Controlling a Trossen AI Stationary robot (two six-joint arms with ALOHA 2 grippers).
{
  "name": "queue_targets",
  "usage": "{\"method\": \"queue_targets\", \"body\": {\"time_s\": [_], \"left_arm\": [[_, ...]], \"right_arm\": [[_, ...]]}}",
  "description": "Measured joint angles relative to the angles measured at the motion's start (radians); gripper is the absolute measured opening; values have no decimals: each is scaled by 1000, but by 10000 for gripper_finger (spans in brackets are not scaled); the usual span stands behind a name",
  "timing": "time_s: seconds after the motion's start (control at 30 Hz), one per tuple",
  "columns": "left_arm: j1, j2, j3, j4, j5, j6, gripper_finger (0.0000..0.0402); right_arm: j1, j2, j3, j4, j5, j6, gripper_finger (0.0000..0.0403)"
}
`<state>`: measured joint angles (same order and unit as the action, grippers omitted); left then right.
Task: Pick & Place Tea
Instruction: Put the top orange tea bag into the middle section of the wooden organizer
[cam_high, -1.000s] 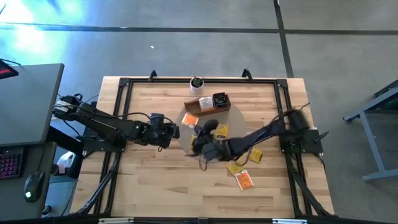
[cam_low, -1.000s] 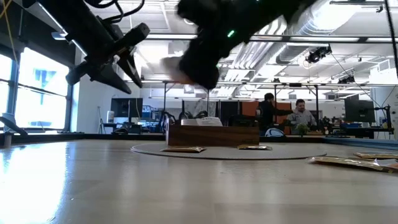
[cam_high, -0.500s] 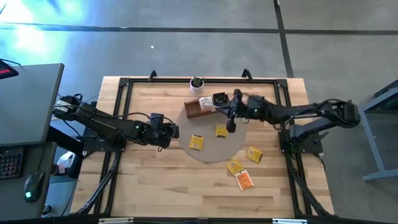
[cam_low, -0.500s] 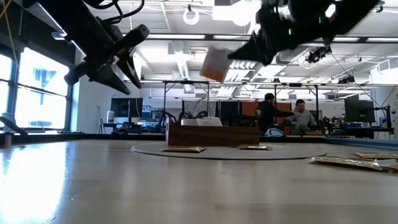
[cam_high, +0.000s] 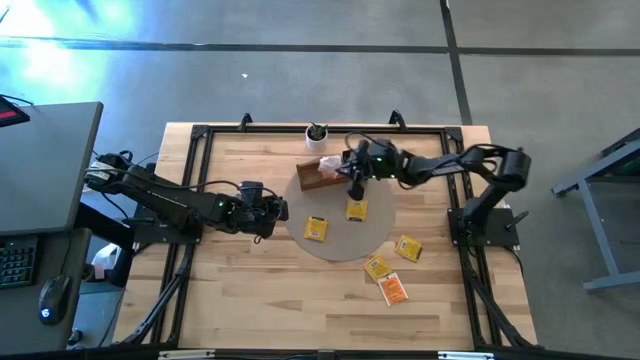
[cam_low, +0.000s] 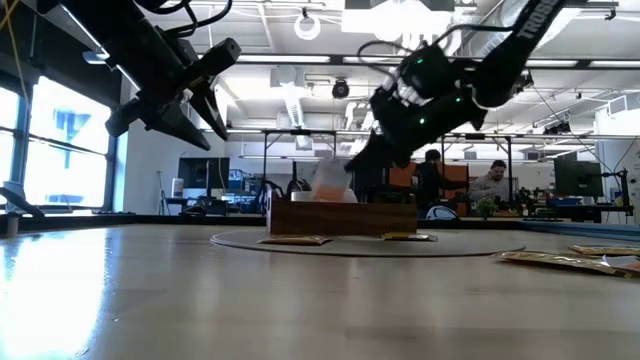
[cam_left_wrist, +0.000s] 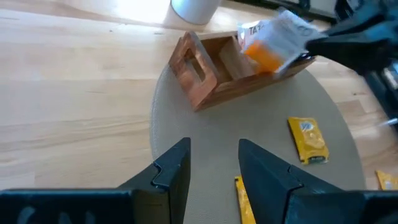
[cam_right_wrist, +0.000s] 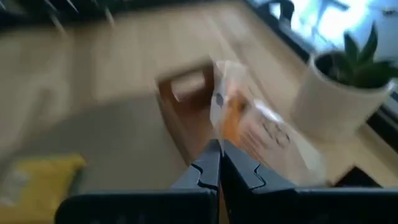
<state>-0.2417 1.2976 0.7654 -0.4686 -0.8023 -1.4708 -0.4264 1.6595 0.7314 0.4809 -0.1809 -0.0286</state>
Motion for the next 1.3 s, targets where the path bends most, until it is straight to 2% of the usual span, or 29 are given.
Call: {"method": "queue_targets", "body": {"time_s": [0.1, 0.27, 0.43, 0.53, 0.73, 1.07, 1.17, 1.3], "left_arm": [[0, 0, 0, -11, 22, 10, 133], [0, 0, 0, -9, 25, 27, 133], [0, 0, 0, -11, 27, 29, 133], [0, 0, 0, -13, 27, 29, 133], [0, 0, 0, -13, 28, 30, 133], [0, 0, 0, -13, 28, 30, 133], [0, 0, 0, -13, 28, 30, 133], [0, 0, 0, -13, 28, 30, 133]], "right_arm": [[-8, 23, 46, -121, 8, -65, 0], [-37, 18, 102, -255, 123, -137, 0], [-70, 15, 157, -227, 44, -156, 0], [-72, 14, 184, -231, 35, -166, 0], [-77, 14, 189, -345, 26, -183, 0], [-76, 14, 189, -360, 88, -241, 0], [-75, 14, 189, -362, 94, -244, 10], [-75, 14, 188, -373, 76, -268, 42]]}}
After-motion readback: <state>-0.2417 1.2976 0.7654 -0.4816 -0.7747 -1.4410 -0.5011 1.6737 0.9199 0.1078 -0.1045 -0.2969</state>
